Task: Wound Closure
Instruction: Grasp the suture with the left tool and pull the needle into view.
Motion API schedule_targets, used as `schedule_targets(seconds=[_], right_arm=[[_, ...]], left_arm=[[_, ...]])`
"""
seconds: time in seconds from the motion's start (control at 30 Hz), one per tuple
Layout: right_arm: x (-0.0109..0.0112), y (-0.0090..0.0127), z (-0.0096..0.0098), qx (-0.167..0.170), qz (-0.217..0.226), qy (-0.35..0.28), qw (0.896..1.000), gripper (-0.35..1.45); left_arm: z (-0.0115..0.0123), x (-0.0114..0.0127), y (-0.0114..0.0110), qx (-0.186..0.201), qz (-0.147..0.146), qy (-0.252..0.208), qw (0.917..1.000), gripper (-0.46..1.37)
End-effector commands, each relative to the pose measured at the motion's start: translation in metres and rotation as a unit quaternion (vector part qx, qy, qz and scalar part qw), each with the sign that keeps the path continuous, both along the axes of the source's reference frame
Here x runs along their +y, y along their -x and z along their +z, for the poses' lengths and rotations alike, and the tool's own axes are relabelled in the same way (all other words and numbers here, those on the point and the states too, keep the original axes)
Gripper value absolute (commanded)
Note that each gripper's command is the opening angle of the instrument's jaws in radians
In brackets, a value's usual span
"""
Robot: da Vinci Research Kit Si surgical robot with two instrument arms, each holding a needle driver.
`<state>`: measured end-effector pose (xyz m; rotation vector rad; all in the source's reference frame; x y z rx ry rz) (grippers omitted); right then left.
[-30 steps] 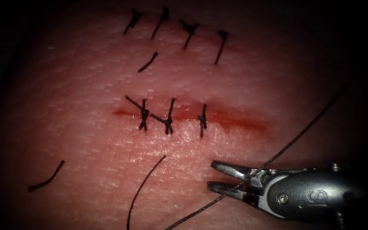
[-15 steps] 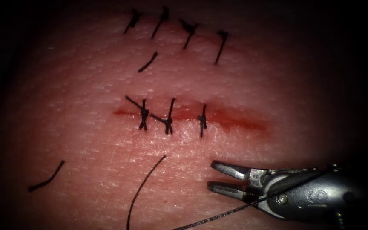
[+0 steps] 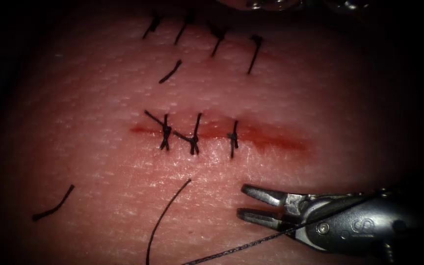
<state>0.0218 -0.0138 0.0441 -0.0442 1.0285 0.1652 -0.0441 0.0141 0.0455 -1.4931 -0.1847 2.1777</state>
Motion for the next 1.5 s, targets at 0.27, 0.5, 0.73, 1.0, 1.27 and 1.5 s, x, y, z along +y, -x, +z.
schedule_targets(seconds=[0.27, 0.5, 0.73, 1.0, 1.27, 1.5], right_arm=[[0.0, 0.0, 0.0002, 0.0, 0.001, 0.001, 1.0, -0.05], [-0.0001, -0.0003, 0.0004, -0.002, 0.001, 0.001, 1.0, -0.04], [-0.0002, -0.0003, 0.0003, -0.002, 0.001, 0.001, 1.0, -0.04], [-0.0002, -0.0005, 0.0003, -0.002, 0.001, 0.001, 1.0, -0.03], [-0.0002, -0.0005, 0.0003, -0.001, 0.0, 0.001, 1.0, -0.03], [-0.0002, -0.0005, 0.0003, -0.001, 0.0, 0.001, 1.0, -0.03]], left_arm=[[-0.0046, -0.0102, -0.0031, -0.037, -0.003, -0.047, 0.9982, 1.2], [-0.0079, -0.0152, -0.0044, -0.049, 0.001, -0.057, 0.9972, 1.25], [-0.0082, -0.0173, -0.0065, -0.039, -0.004, -0.049, 0.9981, 1.26], [-0.0059, -0.019, -0.0097, -0.021, -0.015, -0.037, 0.999, 1.22], [-0.0026, -0.0199, -0.0106, -0.013, -0.022, -0.027, 0.9993, 1.2], [-0.0011, -0.0199, -0.0113, 0.04, -0.006, -0.026, 0.9988, 1.16]])
